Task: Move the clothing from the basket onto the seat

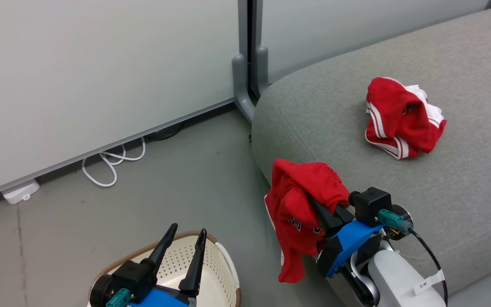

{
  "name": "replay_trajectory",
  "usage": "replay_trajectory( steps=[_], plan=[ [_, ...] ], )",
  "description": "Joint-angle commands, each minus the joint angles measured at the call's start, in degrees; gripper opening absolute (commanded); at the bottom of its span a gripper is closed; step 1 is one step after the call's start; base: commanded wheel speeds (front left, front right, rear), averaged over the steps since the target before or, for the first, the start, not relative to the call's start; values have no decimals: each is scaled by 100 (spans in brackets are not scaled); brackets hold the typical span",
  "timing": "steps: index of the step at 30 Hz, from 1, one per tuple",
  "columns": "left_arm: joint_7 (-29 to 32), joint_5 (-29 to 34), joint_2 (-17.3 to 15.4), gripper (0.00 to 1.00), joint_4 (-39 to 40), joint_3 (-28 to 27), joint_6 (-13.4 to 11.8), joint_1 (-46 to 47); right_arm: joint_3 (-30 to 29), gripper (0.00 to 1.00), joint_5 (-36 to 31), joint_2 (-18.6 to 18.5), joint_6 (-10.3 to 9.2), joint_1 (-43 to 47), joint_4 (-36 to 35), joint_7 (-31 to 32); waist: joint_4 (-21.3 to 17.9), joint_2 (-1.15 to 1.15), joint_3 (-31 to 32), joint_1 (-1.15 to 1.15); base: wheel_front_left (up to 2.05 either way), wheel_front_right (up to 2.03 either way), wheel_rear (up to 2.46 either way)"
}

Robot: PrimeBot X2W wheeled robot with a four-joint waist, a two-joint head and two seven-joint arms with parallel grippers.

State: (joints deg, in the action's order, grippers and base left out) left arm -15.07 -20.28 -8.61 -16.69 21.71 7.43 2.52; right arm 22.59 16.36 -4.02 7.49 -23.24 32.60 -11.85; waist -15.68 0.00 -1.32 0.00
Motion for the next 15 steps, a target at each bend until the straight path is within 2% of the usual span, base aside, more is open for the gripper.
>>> replay_trajectory(
  steps=[1, 6, 15],
  plan=[
    [-15, -35, -37, 100, -7, 28, 7, 71, -21, 0, -9, -16, 1, 41, -30, -6, -275, 0, -36, 0, 0, 0, 0],
    [-15, -32, -82, 100, -3, 6, 7, 101, -6, 0, 7, 13, 1, 35, -54, -15, -657, 0, -101, 0, 0, 0, 0],
    [-15, -4, -114, 100, -26, 48, 7, 191, -30, 0, 14, 39, 1, 68, -57, -65, -1105, 0, -221, 0, 0, 0, 0]
  ],
)
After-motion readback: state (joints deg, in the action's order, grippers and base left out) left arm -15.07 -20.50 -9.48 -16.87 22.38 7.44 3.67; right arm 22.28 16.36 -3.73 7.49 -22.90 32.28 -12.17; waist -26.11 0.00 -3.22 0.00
